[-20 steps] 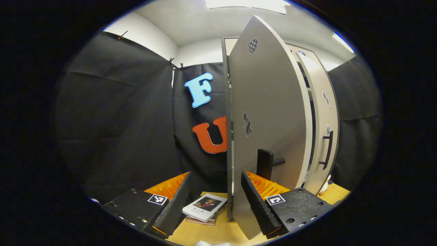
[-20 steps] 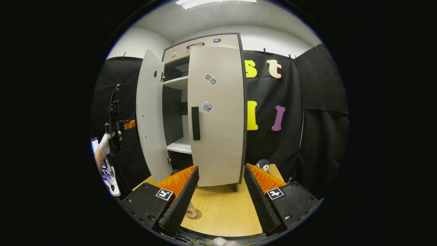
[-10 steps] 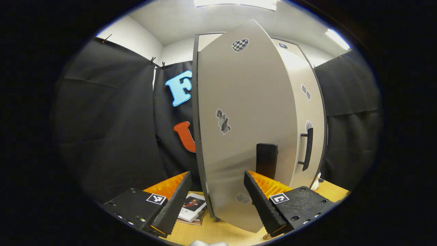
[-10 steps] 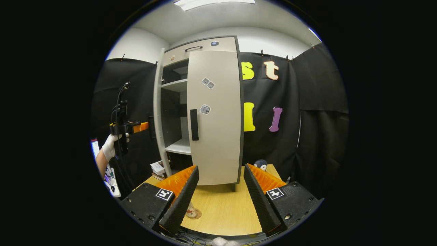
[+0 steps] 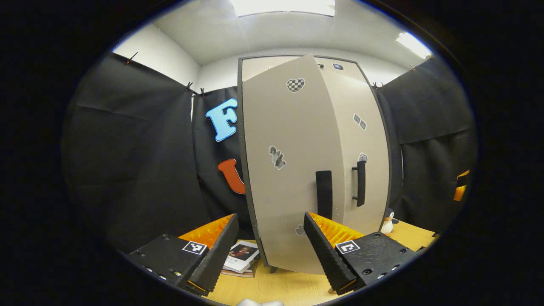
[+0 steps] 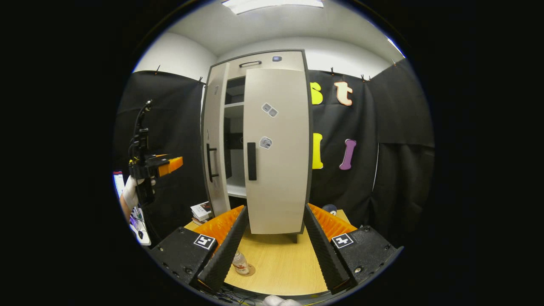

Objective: Grasp the bottle in the cabinet with the left hand and place it on the coaster, then close the right door with the right hand and the left door with the left hand.

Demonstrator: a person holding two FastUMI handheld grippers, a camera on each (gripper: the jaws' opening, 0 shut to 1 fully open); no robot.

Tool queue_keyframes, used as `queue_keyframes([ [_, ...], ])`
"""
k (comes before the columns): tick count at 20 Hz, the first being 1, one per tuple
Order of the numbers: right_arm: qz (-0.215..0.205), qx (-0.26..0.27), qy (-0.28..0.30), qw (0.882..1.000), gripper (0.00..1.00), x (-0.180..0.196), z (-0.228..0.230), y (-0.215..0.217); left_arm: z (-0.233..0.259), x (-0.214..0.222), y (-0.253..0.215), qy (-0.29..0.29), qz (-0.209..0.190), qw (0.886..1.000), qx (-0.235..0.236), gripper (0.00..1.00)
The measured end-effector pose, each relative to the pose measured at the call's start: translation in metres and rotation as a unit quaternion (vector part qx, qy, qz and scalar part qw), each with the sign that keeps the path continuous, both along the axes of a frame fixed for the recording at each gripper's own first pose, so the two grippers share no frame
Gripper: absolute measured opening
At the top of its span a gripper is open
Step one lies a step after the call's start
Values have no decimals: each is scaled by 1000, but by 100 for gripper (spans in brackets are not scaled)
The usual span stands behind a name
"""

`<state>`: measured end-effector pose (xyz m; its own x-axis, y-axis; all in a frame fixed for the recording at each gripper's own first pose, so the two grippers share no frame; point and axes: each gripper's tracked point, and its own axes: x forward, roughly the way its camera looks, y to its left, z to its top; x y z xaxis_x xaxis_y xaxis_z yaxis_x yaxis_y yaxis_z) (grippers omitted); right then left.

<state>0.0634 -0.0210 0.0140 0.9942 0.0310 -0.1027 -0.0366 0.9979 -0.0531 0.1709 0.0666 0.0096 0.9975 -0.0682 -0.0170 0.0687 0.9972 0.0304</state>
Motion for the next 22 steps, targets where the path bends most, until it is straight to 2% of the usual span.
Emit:
queue_keyframes([
  [5,-3,3,-17,1000,82,-1,11,14,-4,-50,-8,11,-13,1000,-23,94],
  [10,-15,12,-21,1000,82,-1,6,16,-18,-82,-8,25,0,999,-39,94],
  [16,-16,11,-20,1000,82,2,2,18,-29,-92,-5,37,15,999,-29,96],
  [22,-25,19,-24,999,82,5,1,11,-28,-94,-3,34,31,999,-27,94],
])
